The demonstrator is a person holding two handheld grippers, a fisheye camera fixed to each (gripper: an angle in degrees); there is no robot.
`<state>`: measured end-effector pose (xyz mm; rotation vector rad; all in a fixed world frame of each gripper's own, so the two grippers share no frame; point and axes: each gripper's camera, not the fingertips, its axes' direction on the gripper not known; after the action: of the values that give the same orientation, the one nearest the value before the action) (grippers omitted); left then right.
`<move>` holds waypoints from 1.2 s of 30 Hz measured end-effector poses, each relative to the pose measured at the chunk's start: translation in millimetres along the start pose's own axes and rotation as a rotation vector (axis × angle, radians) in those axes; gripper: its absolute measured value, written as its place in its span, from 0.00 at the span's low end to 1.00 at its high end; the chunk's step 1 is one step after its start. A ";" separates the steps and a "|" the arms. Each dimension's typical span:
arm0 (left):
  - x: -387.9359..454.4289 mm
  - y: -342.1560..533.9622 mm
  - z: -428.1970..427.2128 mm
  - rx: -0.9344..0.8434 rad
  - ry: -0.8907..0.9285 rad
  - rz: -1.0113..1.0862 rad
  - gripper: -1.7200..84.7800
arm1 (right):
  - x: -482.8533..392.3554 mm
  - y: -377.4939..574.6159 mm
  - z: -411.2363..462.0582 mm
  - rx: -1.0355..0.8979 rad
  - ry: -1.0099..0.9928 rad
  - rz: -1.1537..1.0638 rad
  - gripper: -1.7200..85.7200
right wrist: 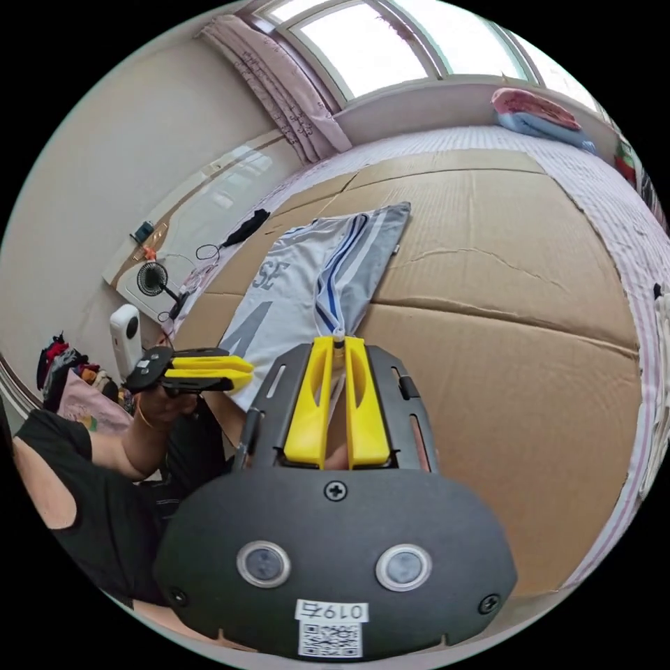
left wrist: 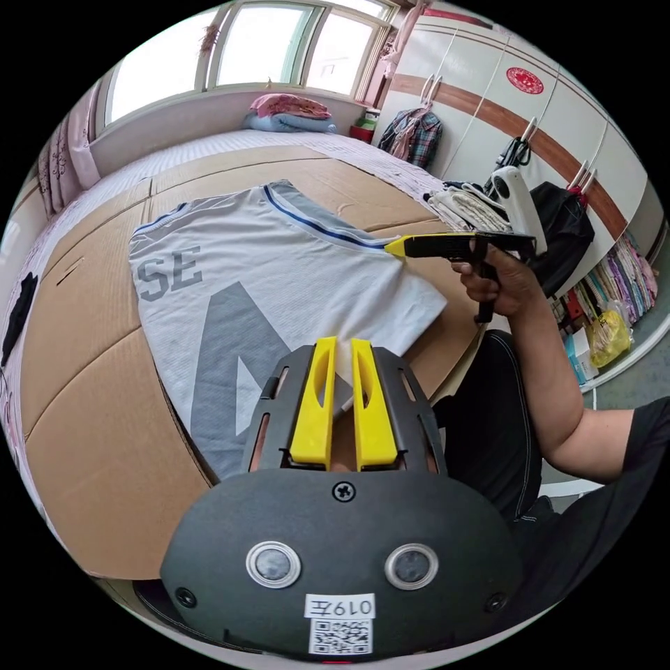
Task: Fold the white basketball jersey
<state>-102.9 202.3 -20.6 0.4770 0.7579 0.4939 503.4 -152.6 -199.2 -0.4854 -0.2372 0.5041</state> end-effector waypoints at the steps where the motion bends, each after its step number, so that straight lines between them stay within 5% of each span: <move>1: 3.2 -0.4 -1.8 0.000 -0.001 0.003 0.03 | 10.3 -3.3 -3.2 0.004 -0.061 0.051 0.03; 5: 34.9 -4.2 -17.2 0.003 -0.044 0.052 0.03 | 27.0 -12.5 -10.1 0.004 -0.171 0.150 0.03; 14: 136.1 -22.4 -30.2 0.028 -0.108 0.241 0.03 | -10.1 -21.9 -31.5 0.031 -0.041 0.071 0.03; 24: 208.3 -32.3 -65.4 0.088 -0.059 0.328 0.03 | -18.2 -32.9 -37.9 0.033 -0.110 0.111 0.05; 36: 338.1 -45.7 -63.5 0.092 -0.365 0.625 0.03 | -36.5 -29.8 -56.0 0.098 -0.141 0.126 0.09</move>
<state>72.7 376.2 -264.2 0.8708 0.2660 0.9236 503.0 -215.8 -236.1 -0.3713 -0.3173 0.6716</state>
